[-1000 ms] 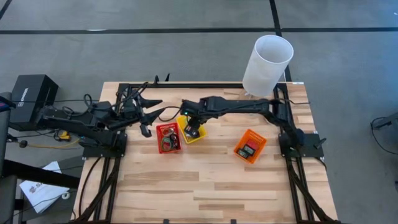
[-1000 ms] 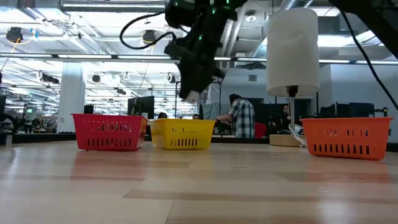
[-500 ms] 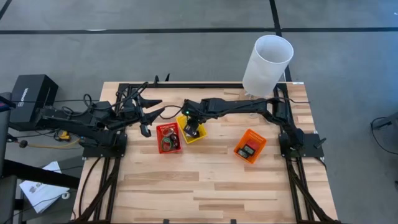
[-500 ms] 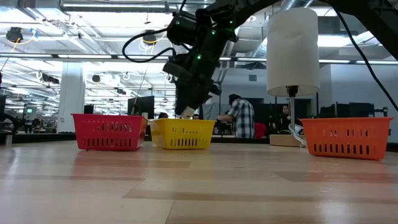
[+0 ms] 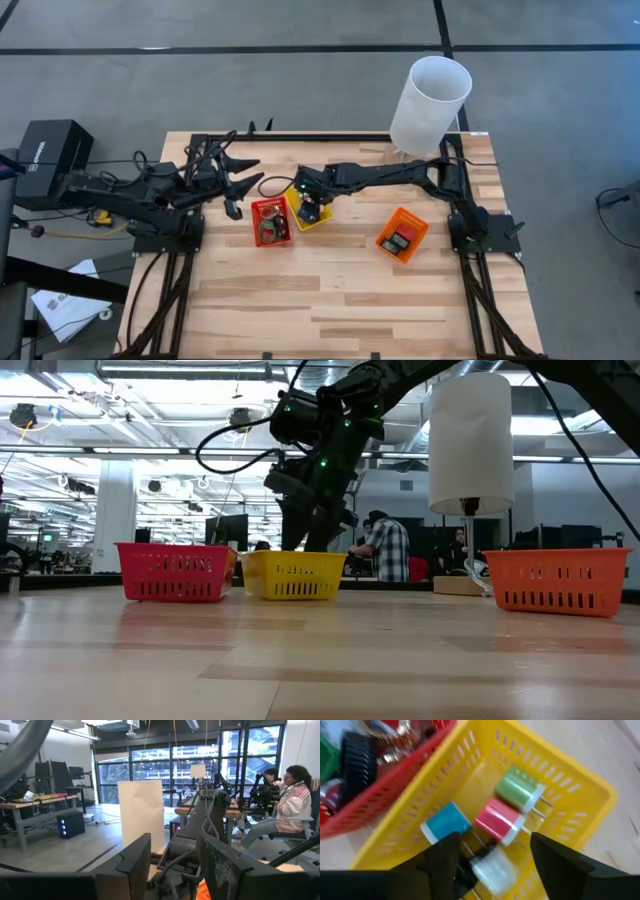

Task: Pick & Place Office items
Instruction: Return to Home Position

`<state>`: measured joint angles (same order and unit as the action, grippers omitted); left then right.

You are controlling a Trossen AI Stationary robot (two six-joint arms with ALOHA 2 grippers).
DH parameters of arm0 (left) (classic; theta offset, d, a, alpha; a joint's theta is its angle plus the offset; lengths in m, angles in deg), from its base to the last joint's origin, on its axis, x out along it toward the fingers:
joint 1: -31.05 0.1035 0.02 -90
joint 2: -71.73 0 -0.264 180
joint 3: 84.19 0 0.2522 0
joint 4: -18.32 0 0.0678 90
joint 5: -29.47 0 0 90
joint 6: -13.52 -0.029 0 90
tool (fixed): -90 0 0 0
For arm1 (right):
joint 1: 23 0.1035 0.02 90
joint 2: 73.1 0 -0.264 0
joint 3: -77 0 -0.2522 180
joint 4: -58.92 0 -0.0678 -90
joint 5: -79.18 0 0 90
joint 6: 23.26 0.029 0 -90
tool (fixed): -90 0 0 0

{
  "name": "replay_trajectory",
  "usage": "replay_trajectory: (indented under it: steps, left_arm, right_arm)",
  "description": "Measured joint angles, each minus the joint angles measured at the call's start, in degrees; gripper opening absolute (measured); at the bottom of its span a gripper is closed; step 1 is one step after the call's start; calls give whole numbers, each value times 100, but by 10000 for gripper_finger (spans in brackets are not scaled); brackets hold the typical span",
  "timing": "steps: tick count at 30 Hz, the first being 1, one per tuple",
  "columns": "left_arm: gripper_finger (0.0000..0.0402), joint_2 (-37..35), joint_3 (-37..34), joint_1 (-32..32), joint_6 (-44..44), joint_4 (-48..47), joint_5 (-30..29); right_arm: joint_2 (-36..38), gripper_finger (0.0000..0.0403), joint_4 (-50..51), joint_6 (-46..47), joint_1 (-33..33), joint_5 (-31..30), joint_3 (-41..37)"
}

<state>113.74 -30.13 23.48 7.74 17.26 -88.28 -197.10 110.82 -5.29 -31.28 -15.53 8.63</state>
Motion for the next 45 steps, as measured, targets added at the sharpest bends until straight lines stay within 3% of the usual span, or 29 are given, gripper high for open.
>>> replay_trajectory:
  steps: [4, 13, 19, 25, 31, 34, 45]
  left_arm:
    - [154, -1, 0, 0, 2, 34, 1]
    - [154, -3, 0, -1, 65, 69, 0]
    - [154, -78, 2, -2, 50, -6, -1]
    - [154, -417, -2, -2, 59, -508, -1]
    - [154, -882, 4, -2, 289, -1212, -1]
    - [154, -1118, -7, -2, 352, -1520, -1]
    - [154, -2379, -1079, -2, 371, -1261, -156]
  right_arm:
    - [-2, 253, 1, 1, -22, 38, 109]
    - [67, 255, 253, -389, 110, -239, 925]
    - [650, 256, 1141, -780, 468, -1300, 1217]
    - [1625, 256, 1910, -866, 835, -1493, 1137]
    - [2920, 256, 2013, -1074, 1454, -1499, 136]
    - [3784, 256, 1567, -956, 1858, -1504, -708]
    - [7053, 256, -2011, -1228, 2892, -1491, -4646]
